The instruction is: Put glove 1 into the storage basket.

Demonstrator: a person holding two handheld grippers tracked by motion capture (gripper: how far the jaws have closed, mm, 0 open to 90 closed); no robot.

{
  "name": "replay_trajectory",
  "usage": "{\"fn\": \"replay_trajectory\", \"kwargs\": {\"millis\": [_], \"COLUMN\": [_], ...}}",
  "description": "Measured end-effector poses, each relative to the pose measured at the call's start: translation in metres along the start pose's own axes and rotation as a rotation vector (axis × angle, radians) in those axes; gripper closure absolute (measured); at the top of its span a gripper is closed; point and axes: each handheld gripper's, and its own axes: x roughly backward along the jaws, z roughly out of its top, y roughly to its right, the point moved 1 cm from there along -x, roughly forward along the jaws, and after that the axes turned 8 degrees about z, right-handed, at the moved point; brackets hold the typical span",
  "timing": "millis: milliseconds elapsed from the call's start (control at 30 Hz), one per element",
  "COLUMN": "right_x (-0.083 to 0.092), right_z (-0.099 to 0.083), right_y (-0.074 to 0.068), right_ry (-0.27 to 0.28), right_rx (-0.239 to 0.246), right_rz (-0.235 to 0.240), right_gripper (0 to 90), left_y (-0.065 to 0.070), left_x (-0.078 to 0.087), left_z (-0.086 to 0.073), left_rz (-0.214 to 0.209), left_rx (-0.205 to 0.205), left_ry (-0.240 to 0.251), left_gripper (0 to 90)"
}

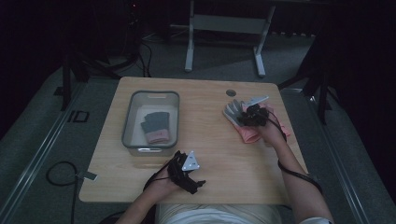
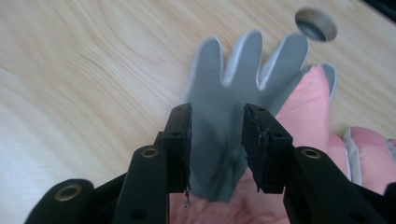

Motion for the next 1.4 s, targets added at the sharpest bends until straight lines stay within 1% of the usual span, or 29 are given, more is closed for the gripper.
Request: {"fn": "replay_trajectory", "kwargs": {"millis": [67,100,200,267,333,467,500,533,567,600,633,667,700,733,767,800,867,900,933,967,1033,1067,1100,1167,1200,1267,1300,1333,1400], "right_x": [-0.012,-0.018,-0.024,-0.026,-0.027,-0.027,-0.026,-0.021,-0.015,-0.011,-0.011,-0.001,-0.001,0.013,0.013,0.029,0.029,0.036,0.051,0.057,0.069,0.077,0.077,0.081,0.081,0.081,0.079,0.069,0.062], "right_z": [-0.004,-0.007,-0.009,-0.007,-0.004,-0.002,-0.002,-0.001,0.001,0.003,0.003,0.007,0.007,0.012,0.012,0.017,0.017,0.02,0.024,0.025,0.026,0.024,0.024,0.023,0.02,0.02,0.019,0.013,0.008], "right_y": [0.006,0.009,0.008,0.006,0.004,0.0,0.0,0.001,-0.003,-0.006,-0.006,-0.015,-0.015,-0.023,-0.023,-0.034,-0.034,-0.039,-0.051,-0.056,-0.067,-0.078,-0.078,-0.088,-0.096,-0.096,-0.1,-0.11,-0.114], "right_ry": [-0.058,-0.072,-0.084,-0.106,-0.131,-0.13,-0.12,-0.09,-0.074,-0.063,-0.063,-0.026,-0.026,0.027,0.027,0.082,0.082,0.1,0.147,0.166,0.215,0.257,0.257,0.274,0.274,0.274,0.271,0.259,0.265], "right_rx": [0.004,-0.001,-0.035,-0.058,-0.089,-0.117,-0.141,-0.199,-0.203,-0.205,-0.205,-0.214,-0.214,-0.238,-0.238,-0.266,-0.266,-0.275,-0.317,-0.342,-0.384,-0.417,-0.417,-0.427,-0.432,-0.432,-0.429,-0.455,-0.49], "right_rz": [-0.006,0.0,0.017,0.002,-0.016,-0.047,-0.05,-0.051,-0.097,-0.105,-0.105,-0.111,-0.111,-0.093,-0.093,-0.09,-0.09,-0.089,-0.106,-0.115,-0.123,-0.117,-0.117,-0.12,-0.144,-0.144,-0.153,-0.162,-0.149], "right_gripper": [62.6,63.4,70.6,74.6,79.5,84.7,85.9,86.9,87.2,87.3,87.3,87.5,87.5,87.7,87.7,87.7,87.7,87.7,87.6,87.7,87.6,87.6,87.6,87.6,87.6,87.6,87.6,87.6,87.6], "left_y": [0.0,0.0,-0.001,-0.002,-0.004,-0.004,-0.003,-0.003,-0.002,-0.002,-0.002,-0.002,-0.001,-0.001,0.0,0.0,0.0,0.0,0.0,-0.001,0.0,0.001,0.002,0.002,0.002,0.003,0.003,0.003,0.004], "left_x": [0.001,0.002,0.003,0.003,0.004,0.004,0.004,0.003,0.003,0.003,0.002,0.002,0.002,0.001,0.001,0.001,0.002,0.002,0.001,0.001,0.001,0.001,0.001,0.001,0.001,0.001,0.002,0.002,0.001], "left_z": [-0.001,-0.001,-0.005,-0.007,-0.008,-0.007,-0.007,-0.007,-0.007,-0.007,-0.007,-0.007,-0.007,-0.007,-0.007,-0.007,-0.008,-0.007,-0.007,-0.007,-0.006,-0.006,-0.006,-0.006,-0.006,-0.006,-0.005,-0.004,-0.003], "left_rz": [0.016,0.021,0.024,0.041,0.042,0.039,0.036,0.032,0.028,0.028,0.025,0.022,0.018,0.023,0.027,0.027,0.028,0.026,0.022,0.013,0.018,0.017,0.015,0.018,0.015,0.005,-0.02,-0.019,-0.015], "left_rx": [-0.004,0.004,0.021,0.005,0.013,0.013,0.004,0.005,0.009,0.009,0.008,0.008,0.004,-0.005,-0.011,-0.013,-0.014,-0.01,-0.006,0.0,-0.01,-0.012,-0.014,-0.032,-0.036,-0.031,-0.012,-0.013,-0.025], "left_ry": [0.006,0.013,0.026,0.028,0.038,0.04,0.039,0.043,0.045,0.045,0.048,0.047,0.041,0.036,0.039,0.038,0.039,0.042,0.043,0.037,0.043,0.045,0.046,0.036,0.037,0.04,0.051,0.053,0.05], "left_gripper": [2.0,2.1,2.0,2.1,2.1,2.0,2.0,2.0,2.0,2.1,2.1,2.0,2.0,2.0,2.0,2.0,2.0,2.0,2.0,2.0,2.0,2.0,2.0,2.0,2.0,2.0,2.0,2.0,2.0]}}
